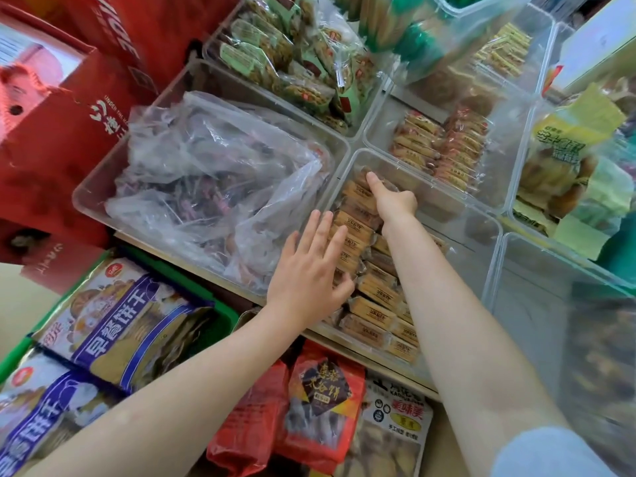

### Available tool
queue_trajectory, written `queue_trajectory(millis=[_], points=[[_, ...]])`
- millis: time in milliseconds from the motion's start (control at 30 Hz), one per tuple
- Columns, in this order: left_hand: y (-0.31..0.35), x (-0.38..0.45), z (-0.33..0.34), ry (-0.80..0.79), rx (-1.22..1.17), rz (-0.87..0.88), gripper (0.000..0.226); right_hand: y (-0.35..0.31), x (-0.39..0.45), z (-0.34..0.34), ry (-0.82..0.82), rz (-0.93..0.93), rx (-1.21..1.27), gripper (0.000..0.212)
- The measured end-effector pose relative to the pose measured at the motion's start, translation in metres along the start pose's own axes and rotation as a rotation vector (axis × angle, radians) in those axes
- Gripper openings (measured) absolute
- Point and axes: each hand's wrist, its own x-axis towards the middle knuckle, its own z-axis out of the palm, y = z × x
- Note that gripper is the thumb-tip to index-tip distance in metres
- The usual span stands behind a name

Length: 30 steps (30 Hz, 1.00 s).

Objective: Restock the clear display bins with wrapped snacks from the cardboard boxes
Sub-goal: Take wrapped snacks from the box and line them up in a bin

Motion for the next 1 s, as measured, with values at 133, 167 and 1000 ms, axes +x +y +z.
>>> queue_trajectory(millis=[133, 167, 1000], points=[[-0.001, 0.0, 0.002, 0.018, -0.007, 0.001, 0.073, 0.0, 0.007, -0.004, -0.015, 0.043, -0.014, 0.085], [-0.001, 0.0, 0.002, 0.016, -0.005, 0.002, 0.073, -0.002, 0.007, -0.003, -0.017, 0.033, -0.02, 0.083], [0.067, -0.046, -0.008, 0.022, -0.141, 0.048, 0.055, 0.078, -0.221, -0.273, -0.127, -0.523, -0.305, 0.019]])
